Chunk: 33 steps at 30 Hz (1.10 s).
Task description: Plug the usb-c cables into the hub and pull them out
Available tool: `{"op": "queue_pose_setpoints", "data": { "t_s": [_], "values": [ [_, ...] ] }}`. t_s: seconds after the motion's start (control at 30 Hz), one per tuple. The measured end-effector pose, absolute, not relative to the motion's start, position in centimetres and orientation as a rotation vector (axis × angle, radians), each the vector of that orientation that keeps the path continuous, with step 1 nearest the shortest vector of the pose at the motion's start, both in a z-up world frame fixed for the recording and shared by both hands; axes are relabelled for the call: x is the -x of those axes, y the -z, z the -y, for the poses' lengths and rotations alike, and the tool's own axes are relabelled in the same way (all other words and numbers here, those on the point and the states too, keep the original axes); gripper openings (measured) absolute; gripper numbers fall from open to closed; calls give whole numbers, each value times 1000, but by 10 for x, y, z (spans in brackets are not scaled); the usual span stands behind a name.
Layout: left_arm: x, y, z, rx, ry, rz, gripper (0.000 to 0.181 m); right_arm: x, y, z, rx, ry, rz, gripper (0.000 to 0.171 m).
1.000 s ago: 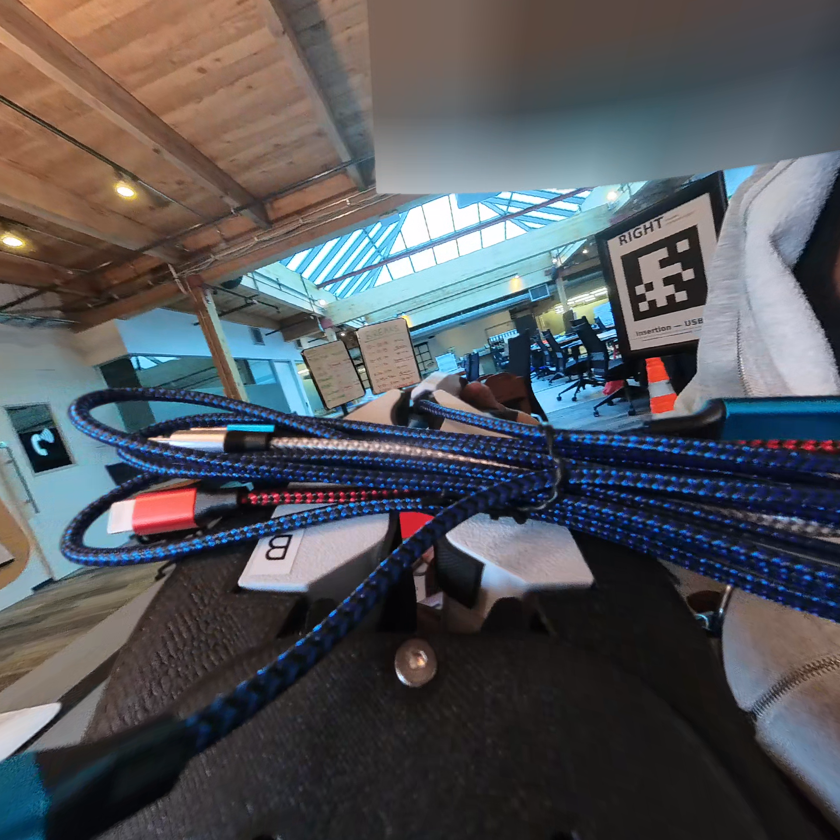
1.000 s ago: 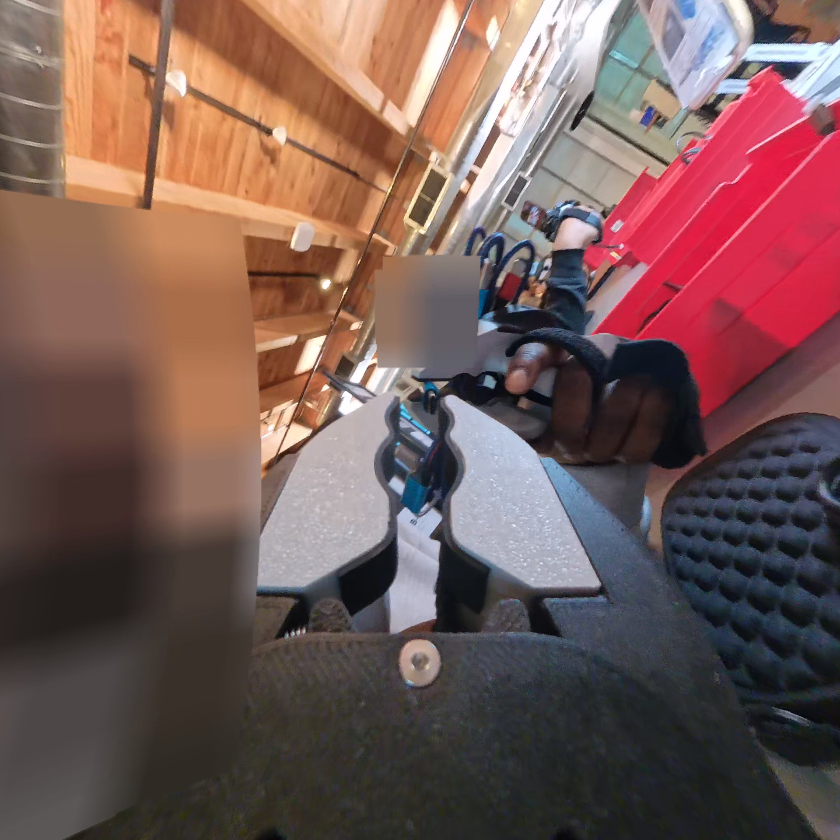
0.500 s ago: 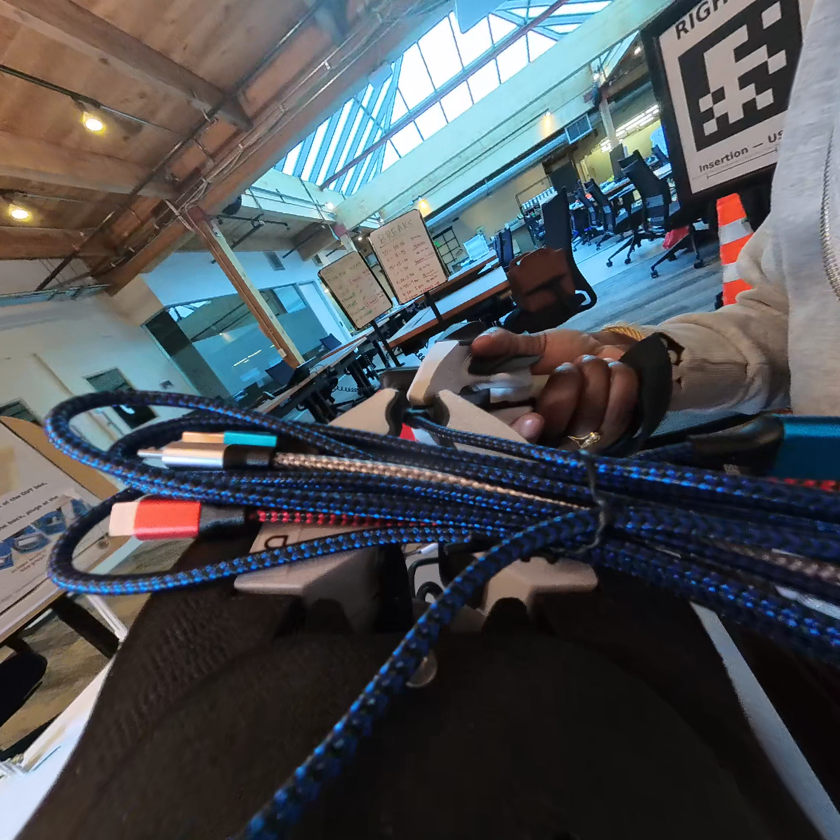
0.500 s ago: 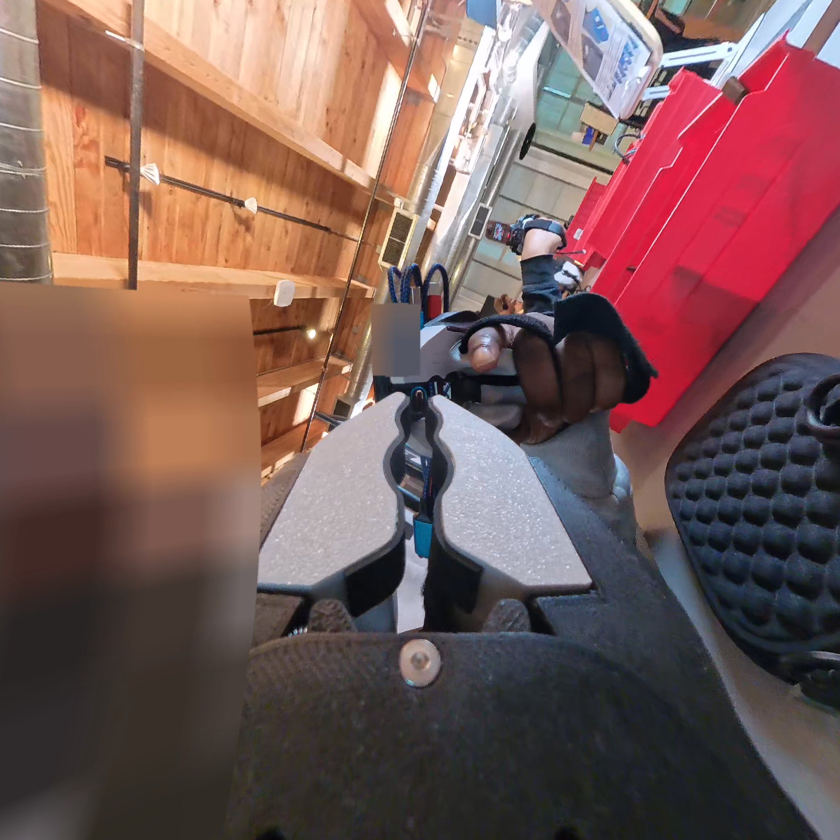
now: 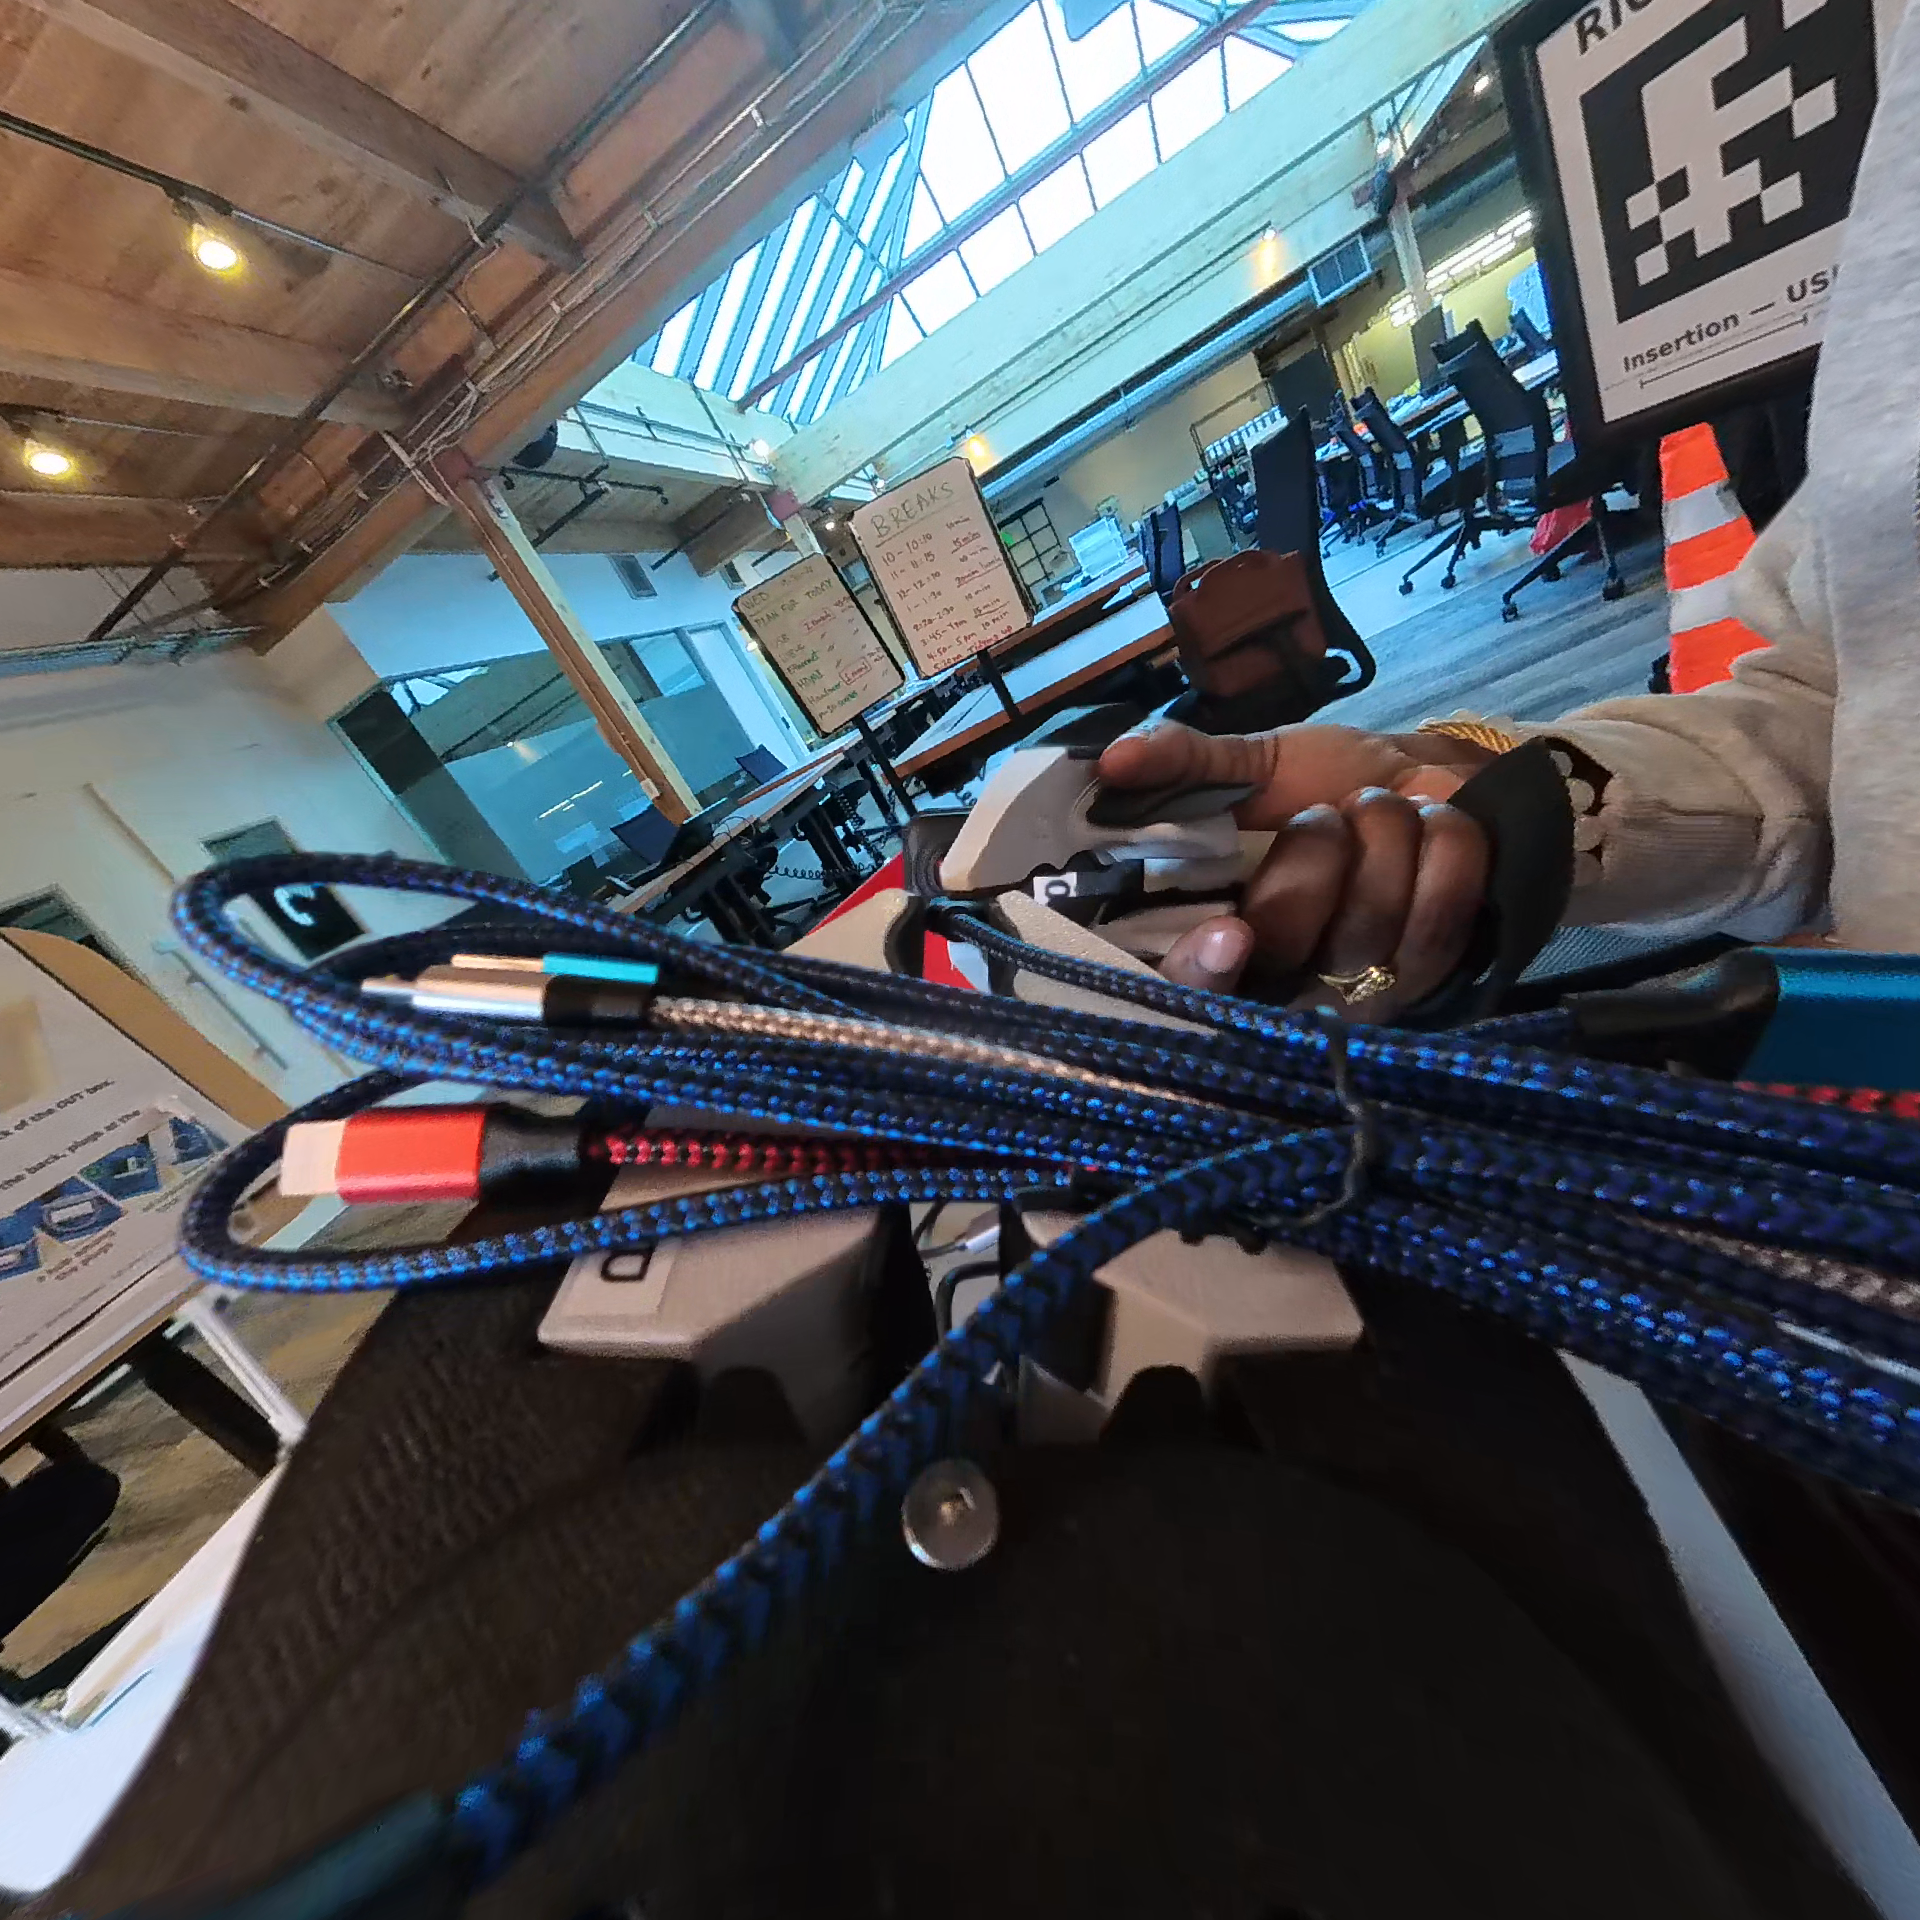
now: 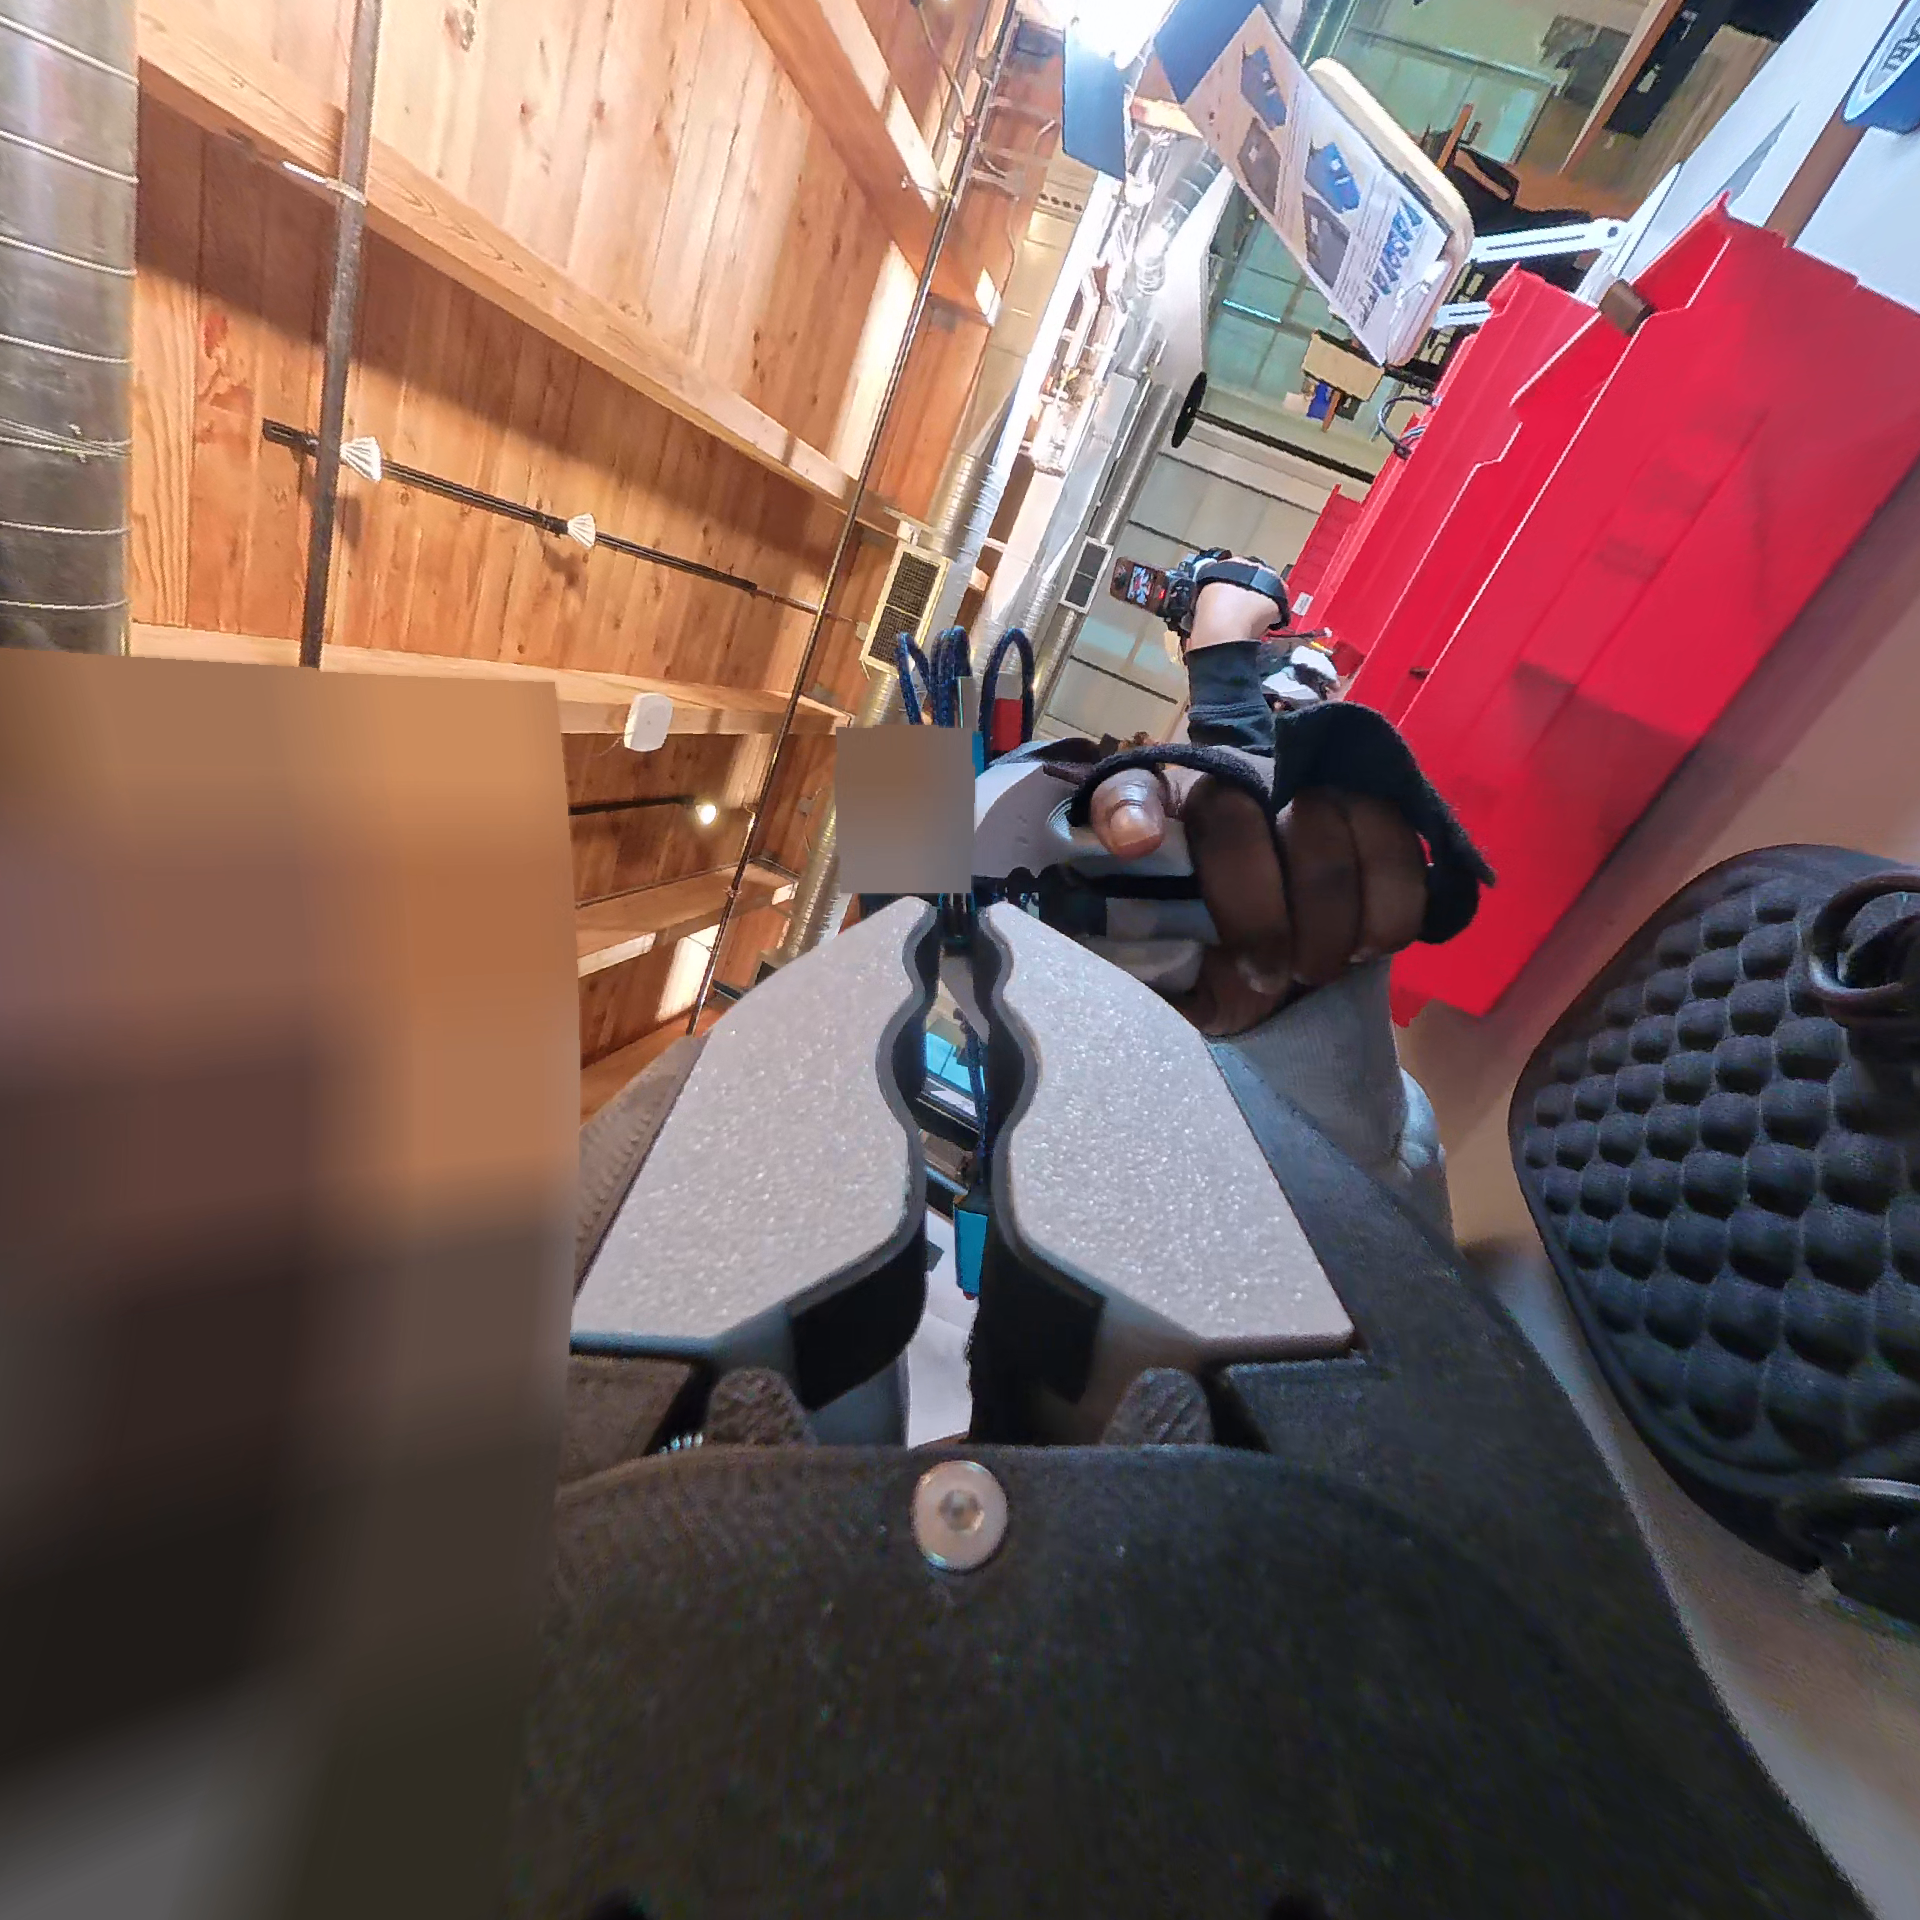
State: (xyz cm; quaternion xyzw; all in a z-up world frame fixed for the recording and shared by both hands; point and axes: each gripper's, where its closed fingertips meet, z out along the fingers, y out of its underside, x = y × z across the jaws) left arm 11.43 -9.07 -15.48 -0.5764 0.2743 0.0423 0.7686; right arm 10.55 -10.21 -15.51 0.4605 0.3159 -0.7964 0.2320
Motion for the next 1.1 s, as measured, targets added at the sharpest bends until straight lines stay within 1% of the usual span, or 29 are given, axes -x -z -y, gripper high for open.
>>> {"op": "queue_pose_setpoints", "data": {
  "t_s": [0.27, 0.33, 0.4, 0.47, 0.5, 0.53, 0.6, 0.63, 0.67, 0.73, 0.8, 0.87, 0.9, 0.93, 1.0, 1.1],
  "values": [
    [-113, 156, 89, 1261, -55, -573, 11, -105, 156, 100, -1273, 2193, -858, 6],
    [-109, 160, 85, 1302, -33, -546, 11, -103, 160, 95, -1312, 2249, -945, 7],
    [-98, 165, 79, 1357, -51, -485, 11, -97, 167, 79, -1434, 2410, -1209, 32],
    [-79, 172, 71, 1417, -113, -395, 11, -98, 164, 63, -1519, 2635, -1702, 56],
    [-72, 175, 67, 1447, -132, -354, 11, -103, 159, 61, -1485, 2727, -2026, 63],
    [-68, 179, 64, 1468, -142, -325, 11, -110, 154, 66, -1361, 2787, -2378, 64],
    [-66, 185, 58, 1496, -145, -306, 11, -128, 155, 92, -811, 2730, -3100, 60],
    [-67, 187, 55, 1508, -136, -301, 11, -135, 165, 106, -468, 2564, -3407, 58],
    [-67, 189, 53, 1524, -117, -288, 11, -136, 176, 116, -210, 2358, -3637, 61],
    [-70, 191, 50, 1535, -58, -264, 12, -132, 189, 129, 109, 2062, -3881, 65],
    [-74, 195, 45, 1557, -5, -245, 11, -126, 188, 140, 394, 1926, -4013, 58],
    [-78, 202, 41, 1599, -9, -255, 11, -120, 183, 150, 630, 1825, -4072, 42],
    [-79, 204, 39, 1615, -11, -257, 7, -115, 177, 151, 651, 1834, -4091, 26],
    [-81, 205, 37, 1621, -8, -260, 7, -110, 168, 150, 623, 1882, -4099, 20],
    [-83, 208, 35, 1621, -7, -271, 9, -97, 152, 144, 390, 1974, -4093, 18],
    [-89, 211, 32, 1609, 3, -301, 11, -67, 134, 121, -319, 1979, -4038, 19]
  ]
}}
